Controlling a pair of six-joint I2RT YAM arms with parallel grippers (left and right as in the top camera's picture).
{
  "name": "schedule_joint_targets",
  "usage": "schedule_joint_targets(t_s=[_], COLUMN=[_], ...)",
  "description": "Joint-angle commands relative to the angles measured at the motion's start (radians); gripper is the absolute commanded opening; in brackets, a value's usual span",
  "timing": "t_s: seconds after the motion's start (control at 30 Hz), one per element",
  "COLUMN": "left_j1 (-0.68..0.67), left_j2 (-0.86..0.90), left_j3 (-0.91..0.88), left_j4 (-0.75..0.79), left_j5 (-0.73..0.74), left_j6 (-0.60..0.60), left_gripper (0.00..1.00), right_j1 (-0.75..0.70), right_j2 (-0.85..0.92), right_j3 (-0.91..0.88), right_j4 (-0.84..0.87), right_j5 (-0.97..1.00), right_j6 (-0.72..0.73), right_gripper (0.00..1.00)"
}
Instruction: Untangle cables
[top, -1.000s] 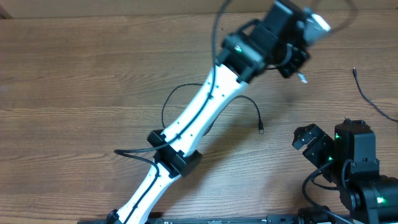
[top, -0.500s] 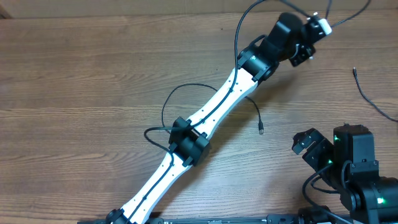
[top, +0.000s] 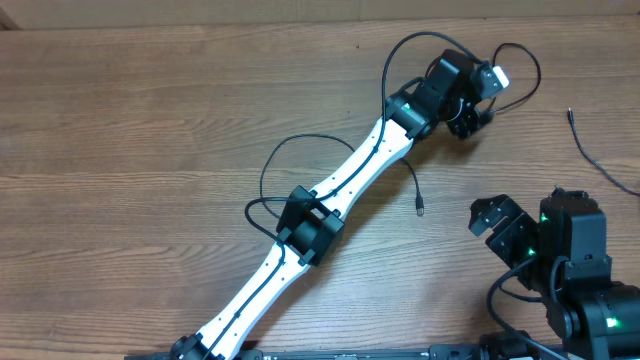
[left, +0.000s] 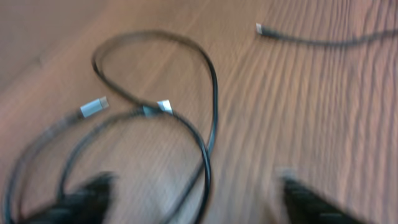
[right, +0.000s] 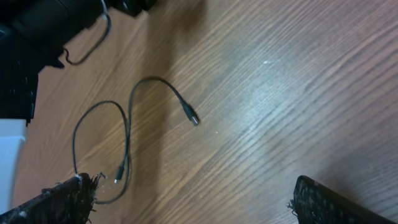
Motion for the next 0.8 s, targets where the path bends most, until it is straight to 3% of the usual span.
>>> schedule_joint_targets(t_s=[0.0,0.07,0.3,0.63,0.77], left_j1=[0.045,0.072,0.208,0.372,0.384], left_j2=[-0.153,-0.203,-0.343,-0.393,-0.393], left_j3=[0.014,0.014,0.014,0.014,0.014], left_j4=[-0.084,-0.156,-0.341,-0.628,-0.665], left_j5=[0.014,-0.008,-0.296,-0.285,-0.285], left_j6=[-0.016,-0.042,-0.371,-0.517,-0.525], left_gripper=[0.99,1.00,1.00,1.00,1.00], right_j1=[-0.004,-0.004,-0.004,-0.106,-0.137], right_j2=[-0.002,0.016,0.240,0.779,0.928], right_j3=[-0.001,-0.001,0.003,0.181,0.235], right_j4=[0.035,0.072,0.209,0.485,0.650], right_j5=[0.000,0.003,0.054,0.202,0.204], right_j6=[0.003,-0.015,-0.060,-0.058,-0.163], right_gripper=[1.00,1.00,1.00,1.00,1.00])
